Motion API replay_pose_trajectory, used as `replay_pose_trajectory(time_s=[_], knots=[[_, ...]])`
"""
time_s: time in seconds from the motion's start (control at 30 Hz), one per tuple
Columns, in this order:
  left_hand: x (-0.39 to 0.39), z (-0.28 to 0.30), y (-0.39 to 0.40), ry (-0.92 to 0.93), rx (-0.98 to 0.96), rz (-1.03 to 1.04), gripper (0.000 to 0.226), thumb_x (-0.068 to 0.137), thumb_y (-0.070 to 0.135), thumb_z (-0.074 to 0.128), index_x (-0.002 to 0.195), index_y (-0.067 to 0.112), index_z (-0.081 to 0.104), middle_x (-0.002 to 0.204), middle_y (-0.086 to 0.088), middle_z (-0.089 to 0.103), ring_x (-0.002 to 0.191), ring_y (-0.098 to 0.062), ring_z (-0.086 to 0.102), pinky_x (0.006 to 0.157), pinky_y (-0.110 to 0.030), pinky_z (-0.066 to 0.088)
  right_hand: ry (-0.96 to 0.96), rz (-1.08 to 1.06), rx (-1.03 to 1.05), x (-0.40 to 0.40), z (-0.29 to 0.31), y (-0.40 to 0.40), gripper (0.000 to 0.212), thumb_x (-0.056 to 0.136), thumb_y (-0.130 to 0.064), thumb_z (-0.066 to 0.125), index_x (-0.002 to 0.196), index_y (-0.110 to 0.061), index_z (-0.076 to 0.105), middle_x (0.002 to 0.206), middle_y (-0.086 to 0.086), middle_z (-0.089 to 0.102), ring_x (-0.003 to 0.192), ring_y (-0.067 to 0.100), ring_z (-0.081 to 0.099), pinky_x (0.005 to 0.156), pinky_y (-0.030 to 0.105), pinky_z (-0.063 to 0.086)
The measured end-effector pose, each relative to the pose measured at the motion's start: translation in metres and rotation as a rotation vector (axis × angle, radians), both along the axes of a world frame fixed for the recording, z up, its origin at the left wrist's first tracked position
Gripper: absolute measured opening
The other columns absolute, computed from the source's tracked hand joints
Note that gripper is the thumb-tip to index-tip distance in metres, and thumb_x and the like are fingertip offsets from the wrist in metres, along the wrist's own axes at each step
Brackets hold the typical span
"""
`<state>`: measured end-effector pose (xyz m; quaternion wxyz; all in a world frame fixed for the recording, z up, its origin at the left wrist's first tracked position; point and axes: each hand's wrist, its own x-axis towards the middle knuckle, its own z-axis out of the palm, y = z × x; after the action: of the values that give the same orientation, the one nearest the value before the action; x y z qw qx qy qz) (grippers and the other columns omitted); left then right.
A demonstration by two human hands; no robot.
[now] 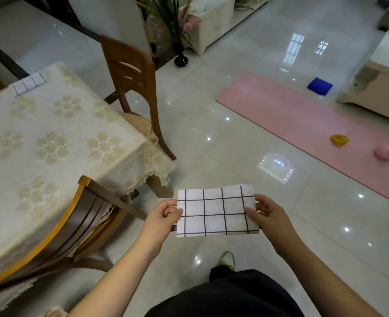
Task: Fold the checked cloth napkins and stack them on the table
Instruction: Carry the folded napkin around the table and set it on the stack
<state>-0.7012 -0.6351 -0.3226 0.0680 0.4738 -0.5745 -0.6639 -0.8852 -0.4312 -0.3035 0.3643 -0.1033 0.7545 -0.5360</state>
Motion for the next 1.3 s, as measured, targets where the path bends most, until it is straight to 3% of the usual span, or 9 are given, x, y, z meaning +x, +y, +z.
replay_pose_trajectory(time_s=[0.23, 0.33, 0.47, 0.63, 0.77, 0.97, 1.07, 1.2, 1.3], knots=[[-0.082, 0.018, -0.039, 0.017, -0.038, 0.036, 0.021, 0.095, 0.007, 0.058, 0.115, 0.003, 0.06, 0.084, -0.015, 0.05, 0.052, -0.005, 0.052, 0.042, -0.011, 0.037, 0.009, 0.071, -0.006, -0.098, 0.008, -0.057, 0.029, 0.091, -0.015, 0.065, 0.115, -0.03, 0.063, 0.093, -0.003, 0.074, 0.083, 0.016, 0.072, 0.078, 0.039, 0.06], [-0.108, 0.022, -0.063, 0.046, -0.021, 0.061, 0.018, 0.096, 0.005, 0.057, 0.114, 0.001, 0.06, 0.081, -0.015, 0.047, 0.06, -0.013, 0.053, 0.038, -0.01, 0.034, -0.013, 0.081, -0.017, -0.124, 0.008, -0.087, 0.029, 0.092, -0.014, 0.065, 0.117, -0.028, 0.063, 0.095, -0.001, 0.074, 0.084, 0.017, 0.072, 0.08, 0.041, 0.06], [-0.137, 0.015, -0.109, 0.073, -0.018, 0.121, 0.017, 0.094, 0.004, 0.059, 0.11, 0.005, 0.063, 0.084, -0.016, 0.054, 0.079, -0.029, 0.057, 0.057, -0.021, 0.052, 0.001, 0.106, 0.015, -0.157, -0.002, -0.137, 0.028, 0.091, -0.015, 0.066, 0.114, -0.031, 0.064, 0.096, 0.0, 0.074, 0.087, 0.021, 0.072, 0.083, 0.046, 0.059], [-0.17, 0.002, -0.182, 0.089, -0.022, 0.167, 0.016, 0.093, 0.006, 0.062, 0.106, 0.014, 0.067, 0.086, -0.016, 0.058, 0.081, -0.029, 0.06, 0.08, -0.043, 0.053, 0.017, 0.162, 0.029, -0.196, -0.004, -0.211, 0.028, 0.091, -0.012, 0.065, 0.115, -0.028, 0.065, 0.097, 0.005, 0.073, 0.087, 0.022, 0.072, 0.084, 0.048, 0.058], [-0.192, 0.009, -0.234, 0.116, -0.039, 0.189, 0.018, 0.093, 0.007, 0.062, 0.109, 0.014, 0.066, 0.083, -0.013, 0.062, 0.08, -0.026, 0.065, 0.074, -0.031, 0.056, 0.003, 0.196, 0.021, -0.222, 0.004, -0.268, 0.027, 0.092, -0.01, 0.063, 0.114, -0.026, 0.065, 0.096, 0.006, 0.073, 0.086, 0.023, 0.073, 0.083, 0.047, 0.058], [-0.234, 0.009, -0.306, 0.102, -0.098, 0.207, 0.023, 0.092, 0.004, 0.062, 0.107, 0.022, 0.066, 0.062, 0.011, 0.055, 0.062, 0.001, 0.057, 0.062, -0.005, 0.044, 0.007, 0.198, 0.01, -0.254, 0.007, -0.334, 0.027, 0.093, -0.009, 0.063, 0.114, -0.026, 0.065, 0.093, 0.006, 0.073, 0.084, 0.022, 0.072, 0.077, 0.039, 0.059], [-0.261, 0.008, -0.333, 0.093, -0.099, 0.219, 0.024, 0.092, 0.004, 0.062, 0.103, 0.024, 0.067, 0.056, 0.017, 0.056, 0.057, 0.001, 0.054, 0.06, -0.01, 0.046, -0.003, 0.204, 0.006, -0.279, 0.006, -0.362, 0.027, 0.093, -0.006, 0.061, 0.113, -0.024, 0.065, 0.094, 0.007, 0.073, 0.085, 0.024, 0.072, 0.078, 0.043, 0.059], [-0.304, -0.002, -0.369, 0.034, -0.12, 0.214, 0.023, 0.09, 0.009, 0.067, 0.104, 0.028, 0.068, 0.068, 0.008, 0.06, 0.073, -0.012, 0.059, 0.081, -0.029, 0.05, 0.002, 0.205, 0.018, -0.329, -0.004, -0.399, 0.027, 0.092, -0.006, 0.062, 0.113, -0.023, 0.065, 0.093, 0.003, 0.074, 0.084, 0.021, 0.072, 0.069, 0.032, 0.057], [-0.343, -0.002, -0.395, 0.015, -0.127, 0.208, 0.023, 0.09, 0.015, 0.067, 0.111, 0.026, 0.067, 0.078, -0.002, 0.063, 0.082, -0.022, 0.064, 0.088, -0.031, 0.051, 0.007, 0.224, 0.015, -0.374, -0.012, -0.431, 0.027, 0.092, -0.007, 0.063, 0.114, -0.024, 0.065, 0.093, 0.002, 0.074, 0.083, 0.019, 0.072, 0.07, 0.031, 0.056]])
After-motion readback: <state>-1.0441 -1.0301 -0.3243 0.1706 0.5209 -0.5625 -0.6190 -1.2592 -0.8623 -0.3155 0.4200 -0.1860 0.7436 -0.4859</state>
